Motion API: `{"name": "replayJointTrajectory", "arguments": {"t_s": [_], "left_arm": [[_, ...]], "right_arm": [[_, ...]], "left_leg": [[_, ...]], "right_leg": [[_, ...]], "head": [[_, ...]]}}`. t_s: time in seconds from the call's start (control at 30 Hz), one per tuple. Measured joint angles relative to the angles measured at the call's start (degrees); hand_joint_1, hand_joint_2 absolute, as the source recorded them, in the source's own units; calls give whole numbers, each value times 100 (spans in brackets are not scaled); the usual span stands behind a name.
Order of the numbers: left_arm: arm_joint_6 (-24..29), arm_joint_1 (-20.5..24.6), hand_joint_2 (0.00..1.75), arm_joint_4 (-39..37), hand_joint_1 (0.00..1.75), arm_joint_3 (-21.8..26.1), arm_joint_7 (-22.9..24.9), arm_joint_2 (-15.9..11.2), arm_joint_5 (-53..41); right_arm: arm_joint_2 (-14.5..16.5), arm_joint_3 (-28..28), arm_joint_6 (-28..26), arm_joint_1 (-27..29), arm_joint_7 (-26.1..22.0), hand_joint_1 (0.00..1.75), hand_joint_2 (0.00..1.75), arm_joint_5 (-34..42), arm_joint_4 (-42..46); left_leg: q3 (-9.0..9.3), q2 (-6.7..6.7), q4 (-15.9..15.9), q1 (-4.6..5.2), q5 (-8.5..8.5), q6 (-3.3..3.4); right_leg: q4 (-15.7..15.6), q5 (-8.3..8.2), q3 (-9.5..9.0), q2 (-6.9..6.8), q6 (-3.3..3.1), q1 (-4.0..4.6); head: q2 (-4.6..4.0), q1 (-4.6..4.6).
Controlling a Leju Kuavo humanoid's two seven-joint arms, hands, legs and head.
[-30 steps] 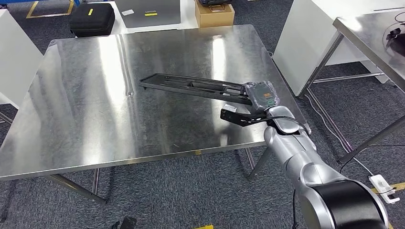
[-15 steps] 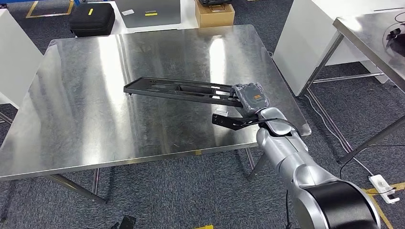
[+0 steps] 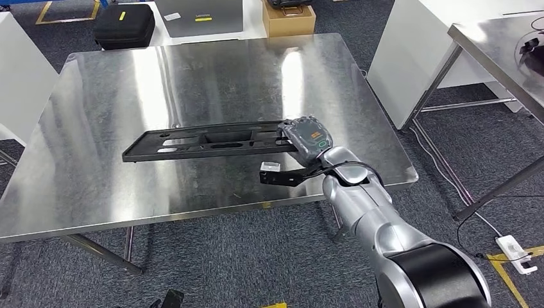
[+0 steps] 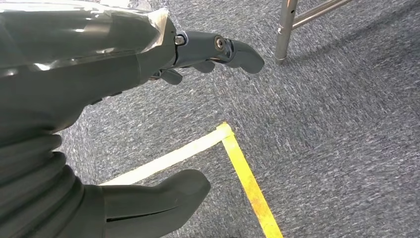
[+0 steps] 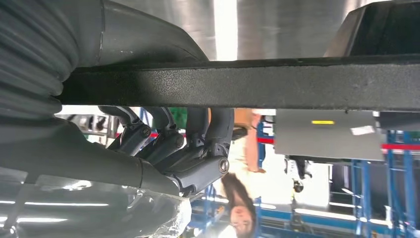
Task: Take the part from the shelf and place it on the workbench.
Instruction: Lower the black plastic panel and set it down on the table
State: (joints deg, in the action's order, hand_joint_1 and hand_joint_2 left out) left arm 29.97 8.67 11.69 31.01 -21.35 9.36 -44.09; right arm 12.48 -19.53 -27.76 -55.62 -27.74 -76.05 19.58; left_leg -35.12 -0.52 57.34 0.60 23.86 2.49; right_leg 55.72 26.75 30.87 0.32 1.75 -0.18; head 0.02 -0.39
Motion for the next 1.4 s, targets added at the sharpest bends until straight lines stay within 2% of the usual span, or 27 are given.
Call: {"name": "replayJointTrajectory", "arguments": {"t_s": [0.13, 0.3, 0.97, 1.2, 1.4], "left_arm": [[-40, 20, 175, 0, 0, 0, 57, -2, -95], [-65, 63, 175, 0, 0, -7, 40, 1, -257], [-66, 97, 175, 0, 0, -14, 1, 2, -340], [-42, 97, 175, 0, 0, -42, -154, 2, -401], [-149, 95, 175, 0, 0, -34, -6, 2, -271]], "right_arm": [[164, -105, -10, 7, -197, 175, 175, -11, -1], [322, -217, -41, 65, -107, 175, 175, -44, -2], [264, -250, -91, 111, -68, 175, 175, -33, -2], [206, -250, -93, 111, 32, 175, 175, -25, -2], [135, -251, -86, 111, 100, 175, 175, -16, -2]], "left_leg": [[1, 6, -1, -1, 0, 0], [3, -1, 0, -2, 0, 0], [4, 3, 0, -4, 0, 0], [5, 3, 0, -3, 0, 0], [4, 2, 0, -3, 0, 0]], "right_leg": [[0, 0, 0, 1, 0, 1], [-1, 1, 0, -1, -1, -1], [-1, 0, 0, 1, -1, -1], [-1, 0, -1, 1, -1, -1], [-1, 0, -2, 1, -1, -1]], "head": [[0, -1], [0, 1], [0, 0], [0, 0], [0, 0]]}}
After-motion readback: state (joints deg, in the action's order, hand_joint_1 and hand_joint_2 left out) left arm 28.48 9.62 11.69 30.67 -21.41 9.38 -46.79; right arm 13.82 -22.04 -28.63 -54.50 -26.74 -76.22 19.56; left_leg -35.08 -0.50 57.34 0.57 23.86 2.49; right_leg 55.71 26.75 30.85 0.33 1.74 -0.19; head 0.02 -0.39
